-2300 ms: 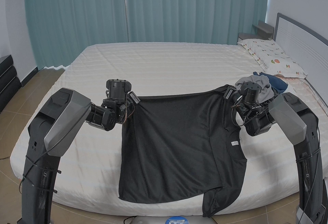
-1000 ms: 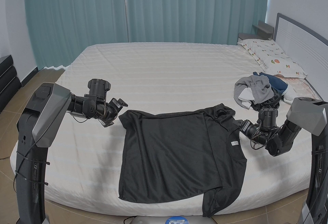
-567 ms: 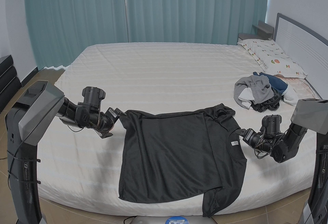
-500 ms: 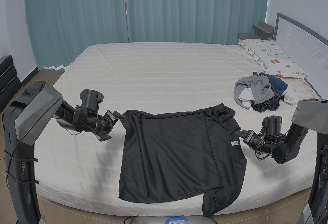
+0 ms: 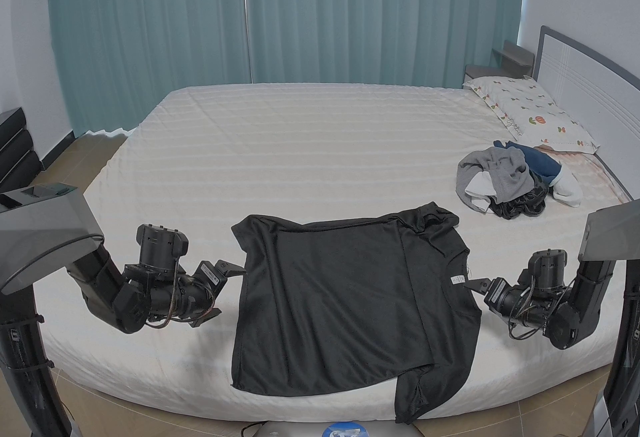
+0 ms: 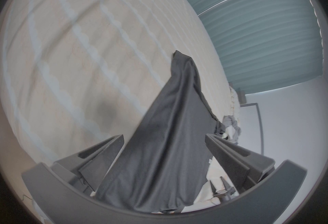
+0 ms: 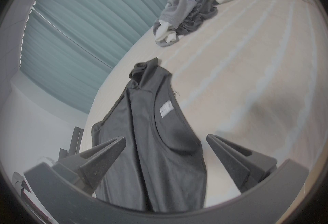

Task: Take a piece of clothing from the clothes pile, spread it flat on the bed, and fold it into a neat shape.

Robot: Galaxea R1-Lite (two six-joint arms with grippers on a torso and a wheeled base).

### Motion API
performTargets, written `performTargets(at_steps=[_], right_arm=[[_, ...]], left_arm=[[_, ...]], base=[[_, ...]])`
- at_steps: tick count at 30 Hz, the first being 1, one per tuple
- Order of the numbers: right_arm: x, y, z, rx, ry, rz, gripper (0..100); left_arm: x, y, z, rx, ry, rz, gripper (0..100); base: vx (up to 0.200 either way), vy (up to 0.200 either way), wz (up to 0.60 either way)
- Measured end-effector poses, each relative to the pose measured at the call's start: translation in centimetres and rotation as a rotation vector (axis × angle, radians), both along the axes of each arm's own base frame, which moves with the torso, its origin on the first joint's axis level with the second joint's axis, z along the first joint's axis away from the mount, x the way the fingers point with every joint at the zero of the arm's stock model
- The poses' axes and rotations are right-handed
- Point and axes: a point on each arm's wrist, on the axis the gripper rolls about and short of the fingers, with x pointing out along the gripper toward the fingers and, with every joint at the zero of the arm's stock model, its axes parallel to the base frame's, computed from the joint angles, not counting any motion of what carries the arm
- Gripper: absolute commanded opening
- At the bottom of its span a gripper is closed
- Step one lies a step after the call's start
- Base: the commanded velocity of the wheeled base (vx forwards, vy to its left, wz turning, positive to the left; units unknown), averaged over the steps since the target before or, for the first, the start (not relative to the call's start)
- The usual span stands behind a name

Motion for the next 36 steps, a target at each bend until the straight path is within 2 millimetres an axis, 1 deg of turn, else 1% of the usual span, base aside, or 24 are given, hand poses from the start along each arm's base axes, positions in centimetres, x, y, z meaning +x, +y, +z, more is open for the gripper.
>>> performTargets(at_steps=[3, 6, 7, 15, 21, 28, 36], right_arm=[[-1.2, 0.0, -0.3, 0.023, 0.009, 0.020, 100], [-1.8, -0.1, -0.3, 0.046, 0.006, 0.042, 100], [-2.0, -0.1, -0.4, 0.061, 0.008, 0.052, 100], [-2.3, -0.2, -1.0, 0.093, 0.008, 0.058, 100], [-2.6, 0.1, -1.1, 0.100, -0.008, 0.067, 100], [-2.6, 0.1, -1.1, 0.106, -0.031, 0.067, 100], [-2.5, 0.2, -1.2, 0.106, -0.031, 0.068, 100]], left_arm=[[-1.4, -0.2, 0.2, -0.027, -0.020, 0.005, 100], [-2.4, -0.1, 0.1, -0.033, -0.033, -0.002, 100], [-2.8, -0.3, 0.1, -0.034, -0.047, -0.009, 100], [-3.7, -0.9, -0.4, -0.041, -0.150, -0.025, 100], [-4.1, -1.1, -1.3, -0.033, -0.132, -0.031, 100], [-4.3, -2.0, -1.6, -0.034, -0.123, -0.057, 100], [-4.3, -2.1, -1.7, -0.032, -0.123, -0.059, 100]], base=[[-0.200, 0.000, 0.00], [-0.200, 0.000, 0.00], [0.000, 0.000, 0.00], [0.000, 0.000, 0.00], [0.000, 0.000, 0.00], [0.000, -0.200, 0.00], [0.000, -0.200, 0.00]])
